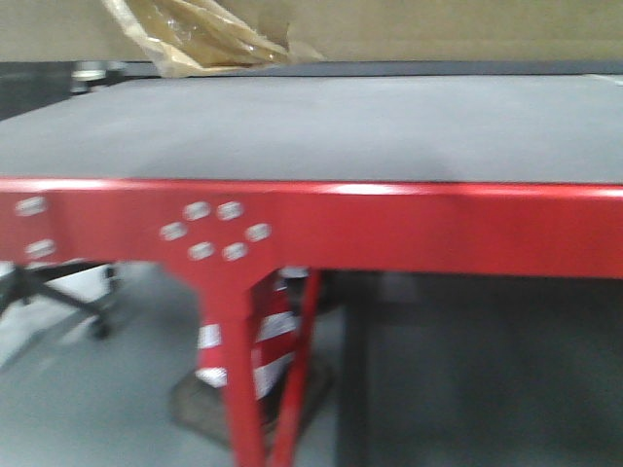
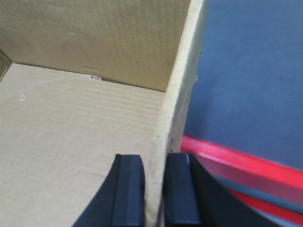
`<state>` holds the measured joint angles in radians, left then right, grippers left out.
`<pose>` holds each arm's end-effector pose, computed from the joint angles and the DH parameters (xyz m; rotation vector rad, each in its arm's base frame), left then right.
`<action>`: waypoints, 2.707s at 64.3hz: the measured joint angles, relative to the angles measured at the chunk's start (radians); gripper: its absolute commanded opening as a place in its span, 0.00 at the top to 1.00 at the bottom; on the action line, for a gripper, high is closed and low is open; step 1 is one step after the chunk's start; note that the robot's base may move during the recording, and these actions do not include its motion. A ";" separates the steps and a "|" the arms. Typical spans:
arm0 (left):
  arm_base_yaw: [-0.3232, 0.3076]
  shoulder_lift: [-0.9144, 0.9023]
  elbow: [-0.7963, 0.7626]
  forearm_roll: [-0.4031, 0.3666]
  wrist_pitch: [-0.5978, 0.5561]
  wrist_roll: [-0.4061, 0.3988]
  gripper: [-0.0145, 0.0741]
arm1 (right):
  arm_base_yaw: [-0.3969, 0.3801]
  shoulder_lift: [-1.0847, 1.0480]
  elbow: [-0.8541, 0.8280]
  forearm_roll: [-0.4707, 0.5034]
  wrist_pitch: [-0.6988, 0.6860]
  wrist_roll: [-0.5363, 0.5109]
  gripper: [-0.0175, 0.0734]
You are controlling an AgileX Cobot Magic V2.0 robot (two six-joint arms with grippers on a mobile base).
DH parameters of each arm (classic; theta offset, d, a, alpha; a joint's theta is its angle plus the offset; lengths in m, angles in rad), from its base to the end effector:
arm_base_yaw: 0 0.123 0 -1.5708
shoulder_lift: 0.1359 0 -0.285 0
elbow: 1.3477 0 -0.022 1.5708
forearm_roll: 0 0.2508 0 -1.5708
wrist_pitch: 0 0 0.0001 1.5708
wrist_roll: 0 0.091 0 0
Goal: Grab carton from right shelf to conveyor
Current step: 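Lower the held carton onto the grey conveyor belt with both grippers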
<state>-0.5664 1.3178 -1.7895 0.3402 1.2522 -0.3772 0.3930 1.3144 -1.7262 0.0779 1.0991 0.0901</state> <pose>0.2138 -0.1017 0.5037 0.1585 2.2016 -0.1004 0.2289 0.1017 0.4940 -0.3320 2.1667 0.3703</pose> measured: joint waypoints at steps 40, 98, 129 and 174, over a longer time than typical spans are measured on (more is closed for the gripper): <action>-0.002 0.000 0.000 0.000 0.000 0.000 0.85 | 0.000 -0.002 0.000 0.000 0.000 0.000 0.88; -0.002 0.000 0.000 0.001 0.000 0.000 0.85 | 0.000 -0.002 0.000 0.000 0.000 0.000 0.88; -0.002 0.000 0.000 0.001 0.000 0.000 0.85 | 0.000 -0.002 0.000 0.000 0.000 0.000 0.88; 0.001 0.000 0.057 0.028 -0.031 -0.002 0.85 | 0.000 0.007 0.000 0.000 -0.015 0.000 0.88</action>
<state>-0.5651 1.3178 -1.7326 0.3679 1.2210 -0.3793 0.3930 1.3218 -1.7262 0.0779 1.0842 0.0901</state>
